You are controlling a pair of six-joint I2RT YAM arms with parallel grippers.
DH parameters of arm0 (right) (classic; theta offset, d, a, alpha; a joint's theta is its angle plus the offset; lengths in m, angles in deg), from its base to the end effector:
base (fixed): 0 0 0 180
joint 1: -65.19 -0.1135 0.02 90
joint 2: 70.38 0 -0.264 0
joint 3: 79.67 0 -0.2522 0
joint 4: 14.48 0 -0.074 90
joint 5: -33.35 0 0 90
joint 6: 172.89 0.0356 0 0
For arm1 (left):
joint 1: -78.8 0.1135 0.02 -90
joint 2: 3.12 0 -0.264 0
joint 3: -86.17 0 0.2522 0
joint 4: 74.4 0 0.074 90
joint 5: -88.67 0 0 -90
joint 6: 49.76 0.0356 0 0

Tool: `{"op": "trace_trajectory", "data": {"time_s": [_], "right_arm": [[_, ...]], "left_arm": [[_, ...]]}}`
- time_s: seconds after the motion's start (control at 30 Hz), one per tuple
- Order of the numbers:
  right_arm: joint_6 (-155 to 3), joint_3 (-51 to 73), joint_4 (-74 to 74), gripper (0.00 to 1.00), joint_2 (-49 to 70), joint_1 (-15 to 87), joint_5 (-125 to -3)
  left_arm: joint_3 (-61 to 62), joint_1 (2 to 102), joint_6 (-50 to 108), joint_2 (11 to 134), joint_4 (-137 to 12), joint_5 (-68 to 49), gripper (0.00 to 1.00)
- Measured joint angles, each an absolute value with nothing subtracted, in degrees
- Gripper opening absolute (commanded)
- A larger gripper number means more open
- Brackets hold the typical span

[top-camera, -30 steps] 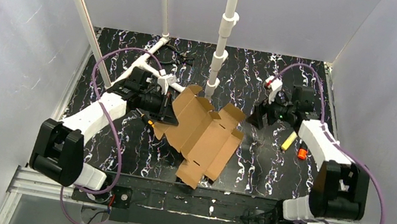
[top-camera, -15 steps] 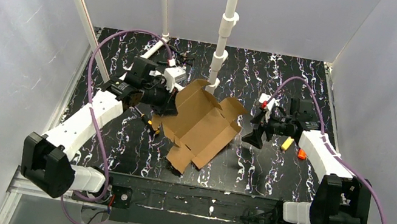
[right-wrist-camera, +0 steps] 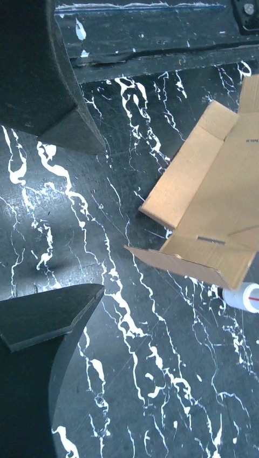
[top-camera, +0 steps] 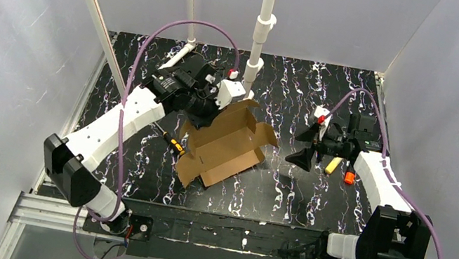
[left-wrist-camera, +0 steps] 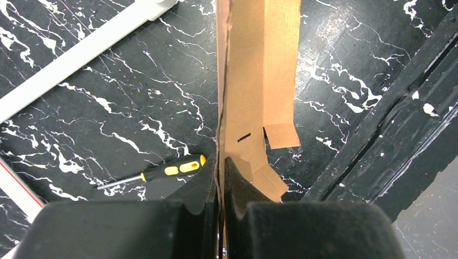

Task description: Fold the paper box

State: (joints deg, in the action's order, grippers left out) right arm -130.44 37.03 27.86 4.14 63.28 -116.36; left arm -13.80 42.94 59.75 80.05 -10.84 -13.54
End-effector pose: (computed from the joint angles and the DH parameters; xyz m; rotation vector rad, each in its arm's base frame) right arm 0.2504 0.0391 0.2449 -1.2108 1.7019 0.8238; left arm 0.2424 -0.1845 0.3693 1.2032 2.0745 -0.3887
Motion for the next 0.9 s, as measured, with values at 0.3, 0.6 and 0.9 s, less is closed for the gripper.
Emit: {"op": "trace_trajectory", "data": {"time_s": [0.3, 0.6, 0.9], "right_arm": [[-129.59, 36.81, 27.90, 0.98, 4.14, 64.54, -118.87], [-131.84, 36.81, 29.91, 0.98, 4.58, 64.54, -120.31], [-135.44, 36.42, 33.69, 0.98, 9.56, 62.27, -119.96]], "left_arm": [[-21.52, 35.99, 57.96, 86.44, -4.80, -9.32, 0.00], [-20.95, 34.02, 52.58, 91.55, -3.78, -9.25, 0.00], [-21.54, 34.04, 50.68, 91.62, -3.54, -7.63, 0.00]]}}
